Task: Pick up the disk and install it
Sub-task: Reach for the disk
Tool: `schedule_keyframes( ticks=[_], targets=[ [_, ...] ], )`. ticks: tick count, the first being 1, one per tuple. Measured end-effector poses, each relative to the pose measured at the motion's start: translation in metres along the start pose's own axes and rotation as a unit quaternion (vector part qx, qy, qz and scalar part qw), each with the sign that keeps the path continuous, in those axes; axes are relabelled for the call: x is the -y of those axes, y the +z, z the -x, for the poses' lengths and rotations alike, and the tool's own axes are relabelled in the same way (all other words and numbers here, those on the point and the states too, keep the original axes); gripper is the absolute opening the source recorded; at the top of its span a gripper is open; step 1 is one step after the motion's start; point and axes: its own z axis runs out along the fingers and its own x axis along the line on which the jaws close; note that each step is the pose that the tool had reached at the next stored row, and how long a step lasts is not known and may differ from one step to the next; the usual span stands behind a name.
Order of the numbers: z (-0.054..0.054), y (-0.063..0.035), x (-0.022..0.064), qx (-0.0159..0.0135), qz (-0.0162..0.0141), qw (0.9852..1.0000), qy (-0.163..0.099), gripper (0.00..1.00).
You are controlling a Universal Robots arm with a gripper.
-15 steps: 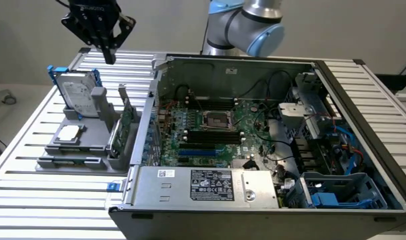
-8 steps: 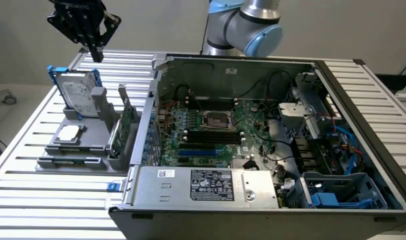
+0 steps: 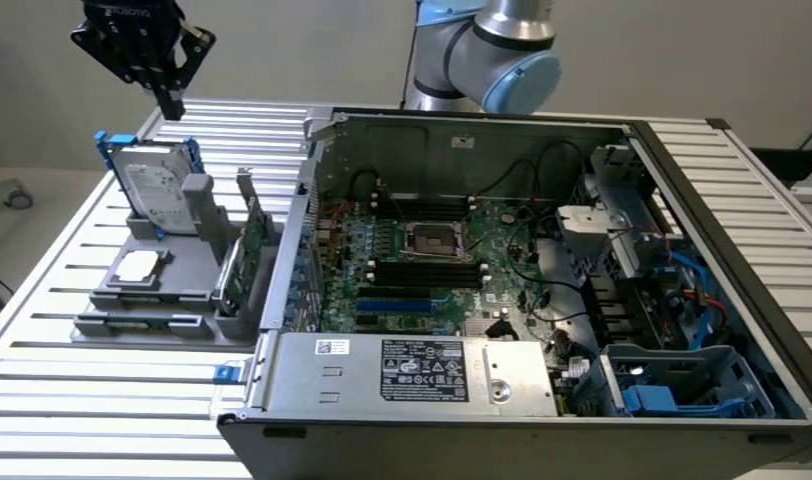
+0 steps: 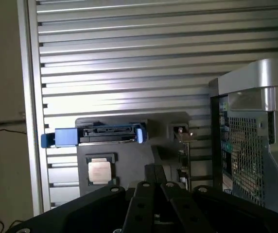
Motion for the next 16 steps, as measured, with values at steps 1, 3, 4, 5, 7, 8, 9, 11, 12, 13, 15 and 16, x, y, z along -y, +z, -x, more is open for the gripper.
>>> schedule_keyframes(
  ticks=[1, 3, 4, 5, 7, 8, 9, 11, 12, 13, 15, 16],
  targets=[
    [-0.004, 0.0010, -0.0018, 0.0001, 0.0000, 1.0000, 0.000, 0.11],
    [-0.012, 0.0031, -0.0051, 0.0004, 0.0000, 1.0000, 0.000, 0.11],
    [-0.016, 0.0040, -0.0066, 0.0004, 0.0000, 1.0000, 0.000, 0.11],
    [-0.021, 0.0049, -0.0081, 0.0004, 0.0000, 1.0000, 0.000, 0.11],
    [-0.030, 0.0066, -0.0111, 0.0004, 0.0000, 1.0000, 0.000, 0.11],
    [-0.034, 0.0074, -0.0125, 0.0004, 0.0000, 1.0000, 0.000, 0.11],
    [-0.039, 0.0083, -0.0139, 0.0004, 0.0000, 1.0000, 0.000, 0.11],
    [-0.048, 0.0099, -0.0167, 0.0004, 0.0000, 1.0000, 0.000, 0.11],
    [-0.052, 0.0108, -0.0180, 0.0004, 0.0000, 1.0000, 0.000, 0.11],
    [-0.056, 0.0116, -0.0194, 0.0004, 0.0000, 1.0000, 0.000, 0.11],
    [-0.065, 0.0134, -0.0221, 0.0004, 0.0000, 1.0000, 0.000, 0.11],
    [-0.069, 0.0142, -0.0234, 0.0004, 0.0000, 1.0000, 0.000, 0.11]
  ],
)
